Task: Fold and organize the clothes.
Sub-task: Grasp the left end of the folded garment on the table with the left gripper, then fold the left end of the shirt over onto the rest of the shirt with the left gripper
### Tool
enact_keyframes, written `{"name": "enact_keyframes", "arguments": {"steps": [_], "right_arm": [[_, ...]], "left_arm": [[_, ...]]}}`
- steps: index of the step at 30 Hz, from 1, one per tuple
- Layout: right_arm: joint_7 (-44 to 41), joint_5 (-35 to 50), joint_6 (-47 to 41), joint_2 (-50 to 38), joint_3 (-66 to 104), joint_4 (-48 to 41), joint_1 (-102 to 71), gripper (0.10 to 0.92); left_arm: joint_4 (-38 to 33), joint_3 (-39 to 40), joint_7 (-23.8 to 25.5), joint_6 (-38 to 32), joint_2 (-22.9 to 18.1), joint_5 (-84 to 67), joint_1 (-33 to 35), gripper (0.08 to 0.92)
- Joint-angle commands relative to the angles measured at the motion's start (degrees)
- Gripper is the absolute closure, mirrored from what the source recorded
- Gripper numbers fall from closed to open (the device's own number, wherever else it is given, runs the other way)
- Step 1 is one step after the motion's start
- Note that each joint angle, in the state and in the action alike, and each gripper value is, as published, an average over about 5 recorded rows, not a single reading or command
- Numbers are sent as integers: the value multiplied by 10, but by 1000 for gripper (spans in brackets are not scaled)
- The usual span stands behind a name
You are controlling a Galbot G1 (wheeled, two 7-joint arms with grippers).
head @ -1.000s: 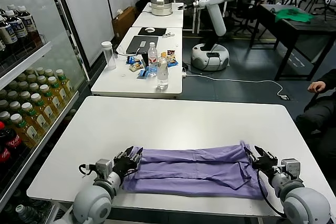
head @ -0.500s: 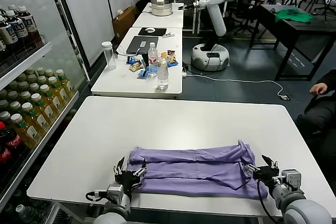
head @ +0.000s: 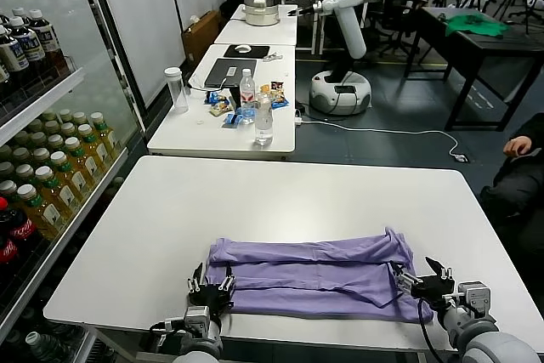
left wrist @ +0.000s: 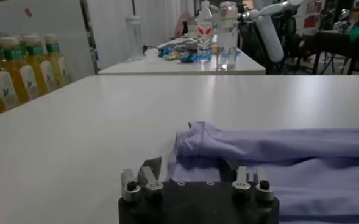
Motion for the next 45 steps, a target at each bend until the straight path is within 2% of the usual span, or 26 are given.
{"name": "enact_keyframes", "arguments": {"steps": [1,13,17,29,35,38,45], "right_arm": [[0,-1,0,-1,4,6,-9,203],[1,1,0,-7,9,12,-12,203],[2,1,0,-8,7,10,-8,203],[2,0,0,-8,-11,-9,17,203],[2,1,0,-11,-12,-14,21,203],[1,1,0,-13,-9,-15,19,203],[0,2,1,-15,-5,-20,18,203]], "left_arm": [[9,0,-1,-4,-16,-23,6,476],[-4,-24,13,0,12,-70,1,820],[-5,-49,19,-1,37,-87,-2,881],[30,-176,50,5,154,-176,-34,882],[56,-196,65,31,172,-171,-46,872],[54,-200,70,33,172,-160,-47,816],[8,-213,75,29,175,-199,-27,618]]}}
